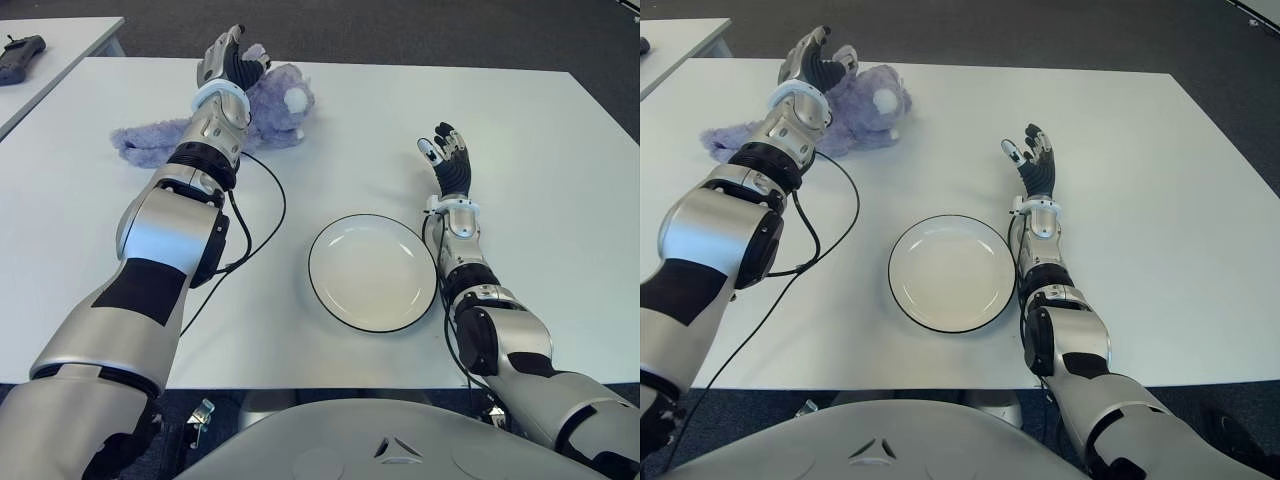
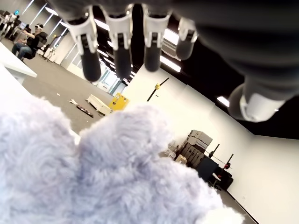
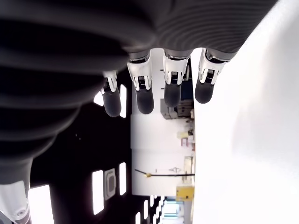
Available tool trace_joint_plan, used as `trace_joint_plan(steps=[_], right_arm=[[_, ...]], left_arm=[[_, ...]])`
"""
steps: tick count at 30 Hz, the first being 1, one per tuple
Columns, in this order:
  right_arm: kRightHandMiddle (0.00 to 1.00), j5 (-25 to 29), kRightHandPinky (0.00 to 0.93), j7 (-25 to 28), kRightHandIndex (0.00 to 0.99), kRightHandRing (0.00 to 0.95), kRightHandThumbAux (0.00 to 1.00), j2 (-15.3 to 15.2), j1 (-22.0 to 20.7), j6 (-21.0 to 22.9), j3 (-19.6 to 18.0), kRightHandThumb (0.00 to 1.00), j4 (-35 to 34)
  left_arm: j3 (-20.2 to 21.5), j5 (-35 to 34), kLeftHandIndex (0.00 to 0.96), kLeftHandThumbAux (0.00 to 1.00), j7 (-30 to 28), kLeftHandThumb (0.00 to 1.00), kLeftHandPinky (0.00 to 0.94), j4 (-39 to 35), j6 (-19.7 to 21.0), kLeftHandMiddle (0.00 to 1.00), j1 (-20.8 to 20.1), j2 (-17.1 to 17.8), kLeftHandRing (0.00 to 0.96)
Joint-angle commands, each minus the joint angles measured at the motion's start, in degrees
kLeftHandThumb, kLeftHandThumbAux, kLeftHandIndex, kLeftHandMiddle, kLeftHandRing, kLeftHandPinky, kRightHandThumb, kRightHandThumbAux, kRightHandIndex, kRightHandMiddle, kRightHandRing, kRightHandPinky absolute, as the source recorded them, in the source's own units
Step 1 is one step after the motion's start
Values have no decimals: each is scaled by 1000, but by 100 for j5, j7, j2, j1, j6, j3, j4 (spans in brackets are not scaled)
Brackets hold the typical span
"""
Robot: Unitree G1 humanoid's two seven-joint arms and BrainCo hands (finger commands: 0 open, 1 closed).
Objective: Put the doll into the plate.
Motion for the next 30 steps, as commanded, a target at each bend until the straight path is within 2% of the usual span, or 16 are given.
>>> trace_joint_plan(steps=[1, 9, 15, 30], right_arm=[[115, 60, 0, -94, 112, 67, 592, 404, 2123, 220, -107, 0, 1411], [117, 135, 0, -25, 116, 68, 605, 413, 2109, 262, -170, 0, 1414], [106, 30, 0, -58, 112, 59, 598, 382, 2126, 223, -75, 0, 1417], [119, 87, 0, 17, 137, 65, 595, 374, 2111, 273, -119, 0, 1417]], left_arm=[[-60, 105, 23, 351, -45, 388, 190, 205, 1, 80, 136, 16, 125], [-100, 125, 0, 321, -224, 361, 138, 216, 89, 30, 122, 29, 73], [-145, 154, 0, 289, -368, 334, 96, 227, 159, 0, 122, 44, 32], [-227, 189, 0, 265, -705, 312, 88, 247, 355, 0, 171, 56, 11]])
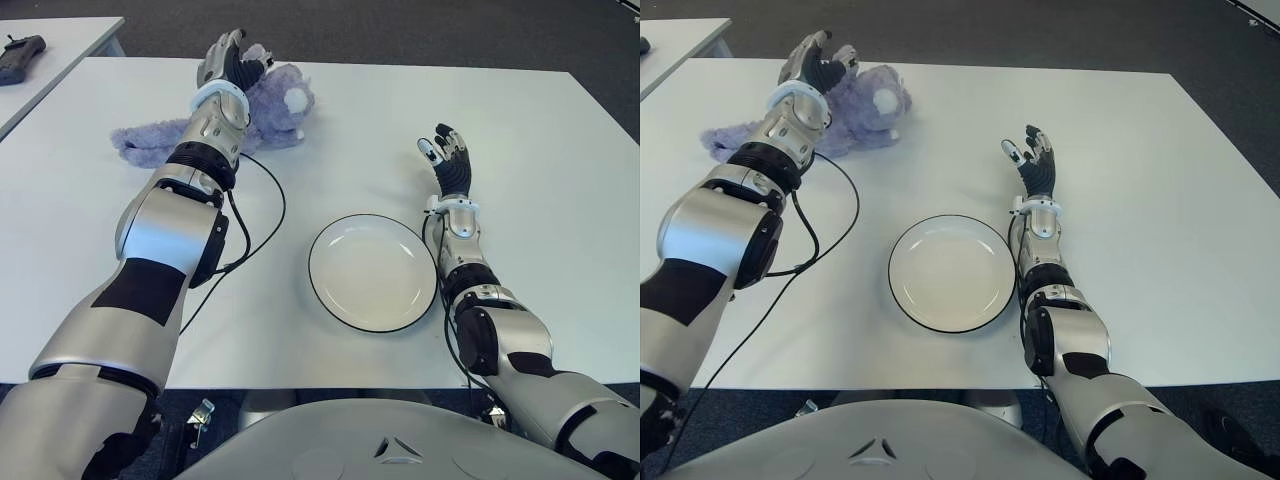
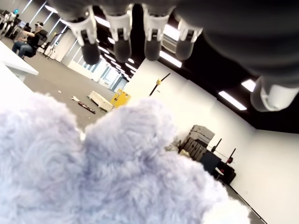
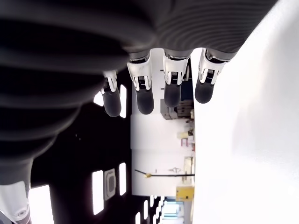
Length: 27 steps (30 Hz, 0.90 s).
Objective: Put the doll into the plate.
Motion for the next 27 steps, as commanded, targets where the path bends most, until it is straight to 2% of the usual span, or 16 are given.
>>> trace_joint_plan(steps=[1, 5, 8, 11, 18, 27], right_arm=[[119, 83, 0, 19, 136, 65, 594, 379, 2112, 268, -117, 0, 1410], [119, 82, 0, -4, 125, 67, 588, 380, 2116, 269, -119, 0, 1410], [121, 103, 0, 6, 128, 68, 590, 382, 2117, 271, -138, 0, 1409], [120, 137, 0, 47, 125, 66, 592, 380, 2118, 278, -168, 0, 1411], [119, 172, 0, 89, 116, 67, 602, 366, 2112, 315, -206, 0, 1417], [120, 222, 1, 180, 135, 63, 600, 354, 2100, 356, -274, 3, 1417]], left_arm=[[-137, 157, 0, 265, -487, 312, 90, 246, 250, 0, 178, 35, 12], [-168, 158, 0, 276, -544, 329, 115, 248, 282, 0, 209, 46, 29], [-192, 163, 0, 281, -567, 336, 100, 249, 304, 0, 226, 52, 29], [-228, 175, 0, 287, -584, 342, 149, 252, 326, 0, 257, 68, 51], [-272, 185, 0, 294, -590, 337, 132, 256, 361, 0, 309, 92, 60], [-280, 187, 0, 291, -585, 332, 88, 259, 365, 0, 376, 127, 23]])
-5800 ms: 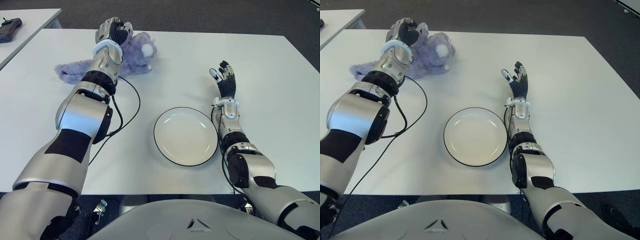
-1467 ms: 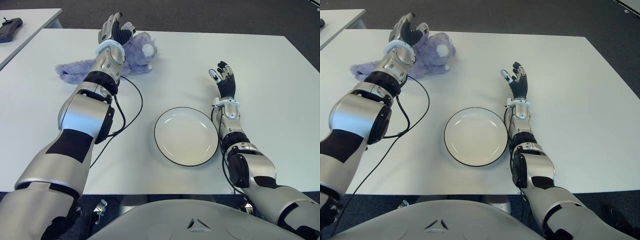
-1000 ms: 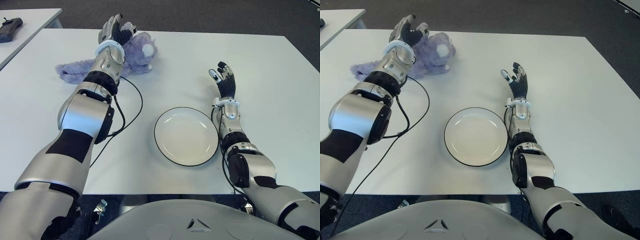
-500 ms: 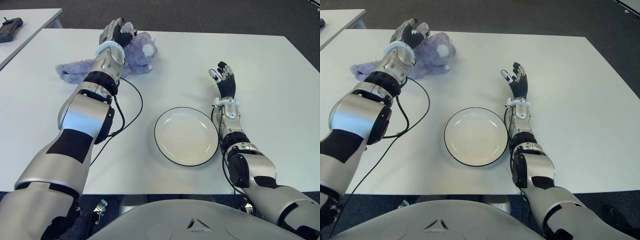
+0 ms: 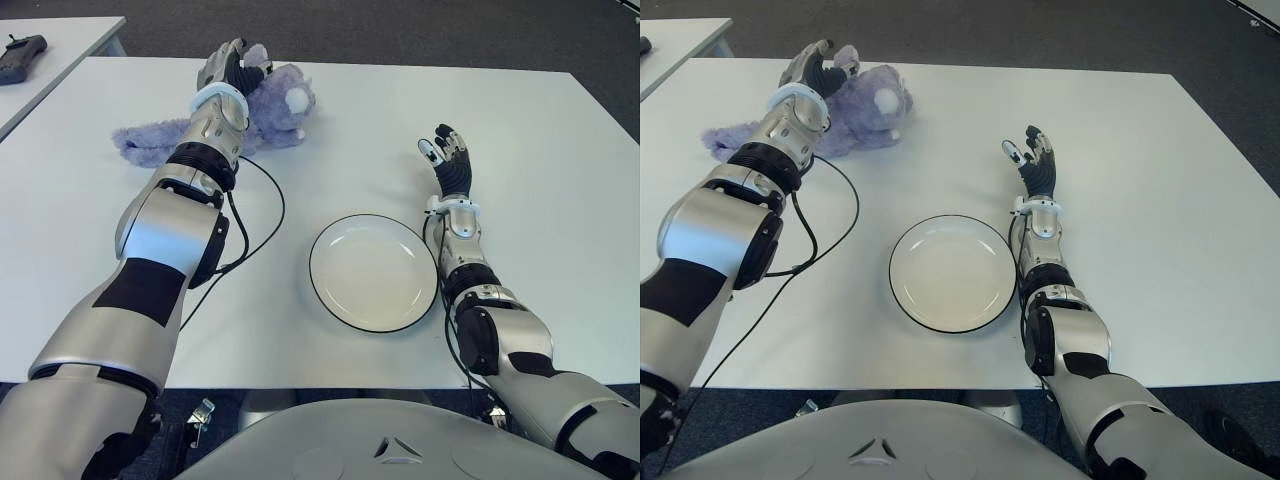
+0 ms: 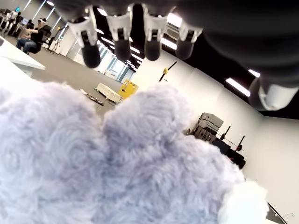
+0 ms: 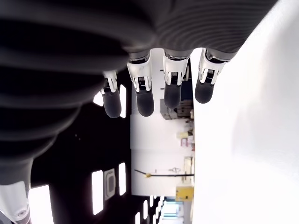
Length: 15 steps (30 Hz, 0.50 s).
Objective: Put the doll into the plate.
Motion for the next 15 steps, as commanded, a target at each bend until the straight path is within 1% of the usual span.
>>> trace_joint_plan(steps=[1, 3, 9, 15], right_arm=[[120, 218, 0, 112, 132, 63, 597, 368, 2101, 287, -240, 3, 1402], [120, 210, 0, 111, 128, 63, 590, 366, 2101, 288, -241, 2, 1403], [113, 193, 0, 97, 118, 61, 591, 356, 2106, 266, -244, 0, 1403], [108, 178, 1, 156, 138, 57, 590, 337, 2113, 274, -230, 0, 1404]], left_arm=[[-126, 167, 0, 289, -405, 331, 80, 240, 162, 0, 386, 107, 16], [-122, 163, 0, 283, -401, 329, 65, 241, 148, 0, 414, 124, 2], [-113, 154, 0, 275, -397, 322, 45, 243, 132, 0, 451, 135, 0], [-95, 138, 0, 281, -381, 328, 41, 245, 115, 0, 498, 147, 0]])
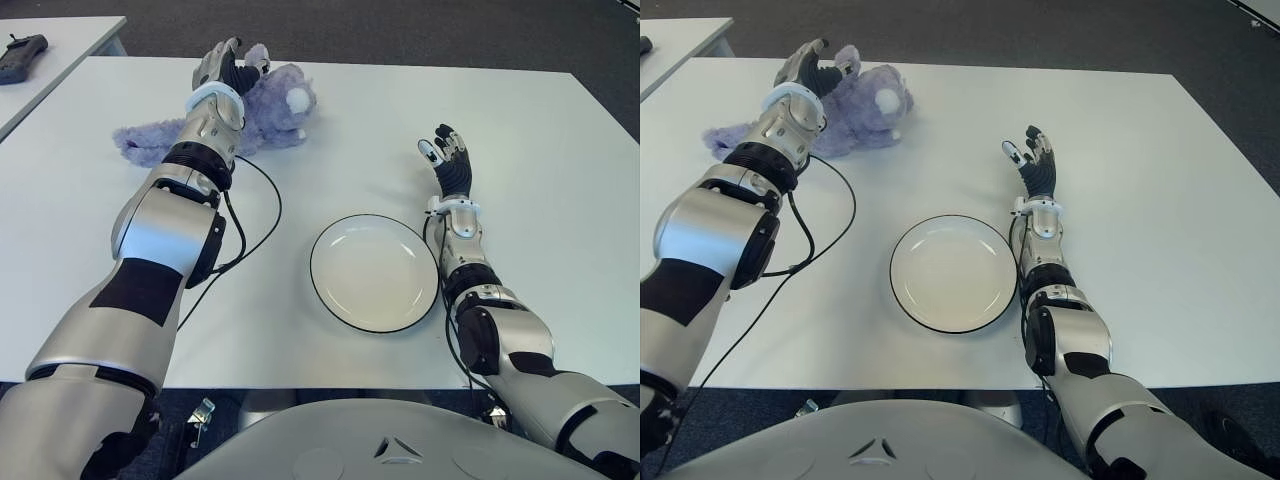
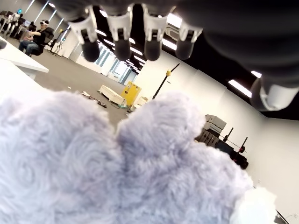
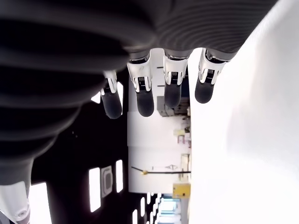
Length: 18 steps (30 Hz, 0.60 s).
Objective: Put the doll into the plate.
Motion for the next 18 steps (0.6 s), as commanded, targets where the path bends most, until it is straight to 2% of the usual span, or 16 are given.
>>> trace_joint_plan(steps=[1, 18], right_arm=[[109, 177, 0, 107, 138, 58, 591, 353, 2113, 256, -198, 0, 1403], [99, 145, 0, 71, 96, 54, 604, 338, 2111, 261, -182, 0, 1407]], left_arm=[[-92, 134, 0, 283, -378, 329, 45, 243, 114, 0, 489, 66, 0], [-13, 74, 0, 291, -291, 331, 84, 241, 126, 0, 520, 106, 9]])
